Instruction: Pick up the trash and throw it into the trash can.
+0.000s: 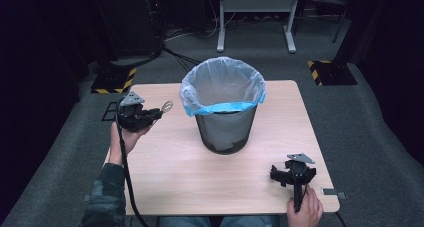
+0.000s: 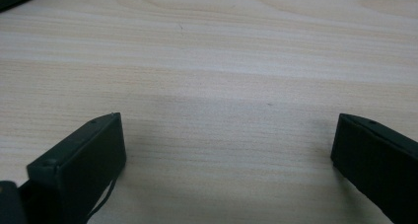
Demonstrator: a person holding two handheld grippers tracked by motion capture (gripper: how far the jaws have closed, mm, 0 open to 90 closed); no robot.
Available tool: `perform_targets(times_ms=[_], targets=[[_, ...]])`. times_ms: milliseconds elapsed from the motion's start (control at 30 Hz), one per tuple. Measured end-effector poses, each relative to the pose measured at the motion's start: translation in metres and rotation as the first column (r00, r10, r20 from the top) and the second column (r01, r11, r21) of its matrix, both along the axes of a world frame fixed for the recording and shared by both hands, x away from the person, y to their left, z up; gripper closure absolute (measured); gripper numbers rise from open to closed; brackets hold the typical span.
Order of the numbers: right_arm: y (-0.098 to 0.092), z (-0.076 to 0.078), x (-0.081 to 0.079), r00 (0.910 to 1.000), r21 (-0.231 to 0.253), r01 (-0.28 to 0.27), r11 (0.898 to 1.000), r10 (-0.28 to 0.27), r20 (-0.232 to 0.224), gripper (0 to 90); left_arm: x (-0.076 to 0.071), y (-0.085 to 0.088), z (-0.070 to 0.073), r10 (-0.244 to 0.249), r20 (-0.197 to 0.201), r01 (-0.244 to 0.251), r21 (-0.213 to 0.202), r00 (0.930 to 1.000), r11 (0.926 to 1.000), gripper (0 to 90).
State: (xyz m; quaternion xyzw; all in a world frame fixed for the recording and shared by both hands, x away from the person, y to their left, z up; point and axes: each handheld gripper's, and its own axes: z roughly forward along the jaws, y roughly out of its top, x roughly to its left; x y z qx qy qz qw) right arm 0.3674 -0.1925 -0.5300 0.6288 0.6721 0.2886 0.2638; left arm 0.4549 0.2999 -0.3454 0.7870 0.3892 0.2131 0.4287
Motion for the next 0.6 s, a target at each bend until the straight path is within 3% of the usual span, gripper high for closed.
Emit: perform_targets(times_ms=[600], targets=[[0.000,0.000,0.000,1.0000,0.000,0.000,1.000,0.000,0.000,0.0,0.014,-0.005,0.042,-0.008,0.070,0.008,-0.006,0.9975,0.9999,79.1]])
